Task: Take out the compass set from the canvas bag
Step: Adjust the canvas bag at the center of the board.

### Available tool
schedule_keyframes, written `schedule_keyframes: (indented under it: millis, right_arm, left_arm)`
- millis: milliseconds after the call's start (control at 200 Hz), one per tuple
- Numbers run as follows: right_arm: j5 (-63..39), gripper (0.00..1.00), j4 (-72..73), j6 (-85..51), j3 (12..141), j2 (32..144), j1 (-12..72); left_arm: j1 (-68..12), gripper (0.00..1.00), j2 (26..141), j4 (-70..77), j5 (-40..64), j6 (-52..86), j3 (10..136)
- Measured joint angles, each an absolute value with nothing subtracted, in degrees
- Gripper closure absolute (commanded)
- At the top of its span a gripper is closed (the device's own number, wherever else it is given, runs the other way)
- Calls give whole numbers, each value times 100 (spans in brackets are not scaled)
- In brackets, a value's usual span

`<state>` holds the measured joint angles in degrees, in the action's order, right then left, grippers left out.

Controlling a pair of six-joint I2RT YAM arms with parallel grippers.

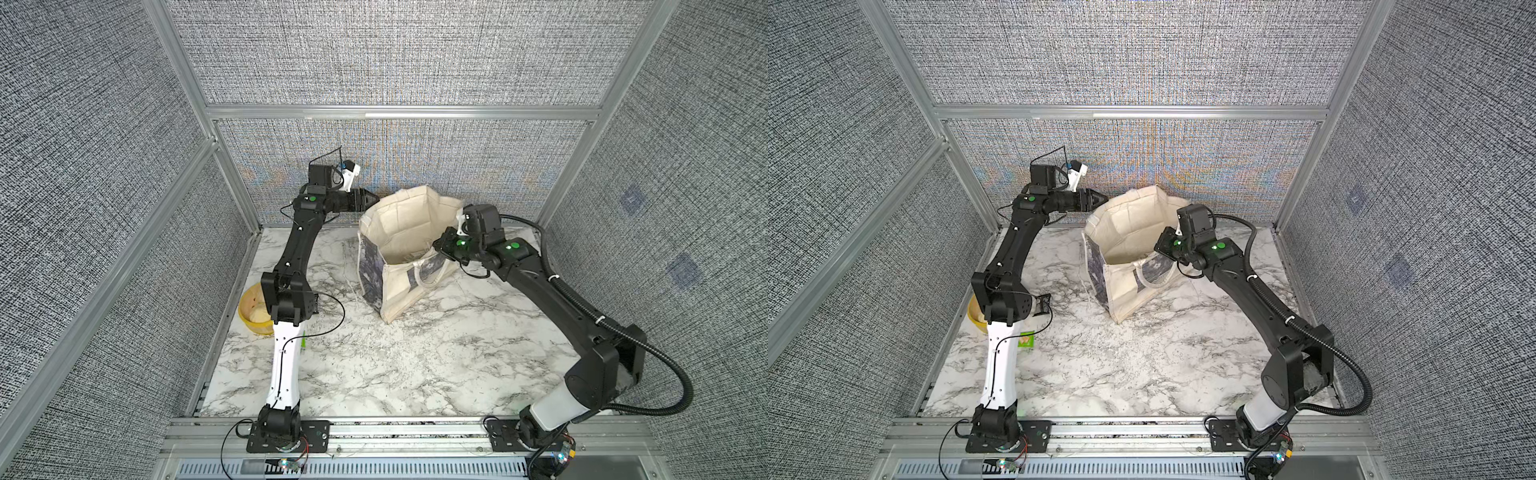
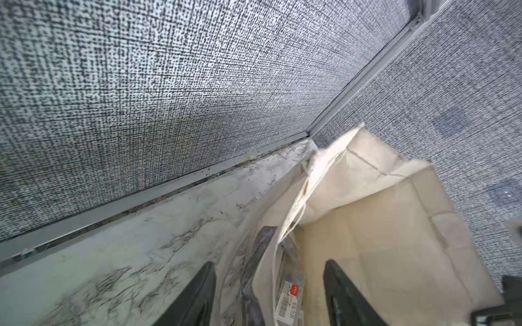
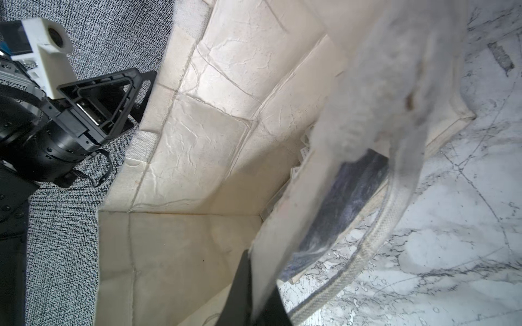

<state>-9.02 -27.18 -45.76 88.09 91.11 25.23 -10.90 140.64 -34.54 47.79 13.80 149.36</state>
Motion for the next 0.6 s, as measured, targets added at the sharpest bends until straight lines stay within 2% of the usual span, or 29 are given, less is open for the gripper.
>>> schedule_keyframes:
  millis: [460, 560, 595]
  right_arm:
    - [-945, 100, -2536, -4582, 8571, 9032, 2460]
    - [-982, 100, -2504, -4600, 8552, 9032, 2447]
    - [-993, 100, -2502, -4600, 8547, 9032, 2447]
  left_arm:
    - [-1313, 43, 13898, -4143, 4751, 856, 14726]
    - [-1393, 54, 13898, -4305, 4622, 705, 14770]
    - [-1420, 60, 13898, -4348, 4593, 685, 14796]
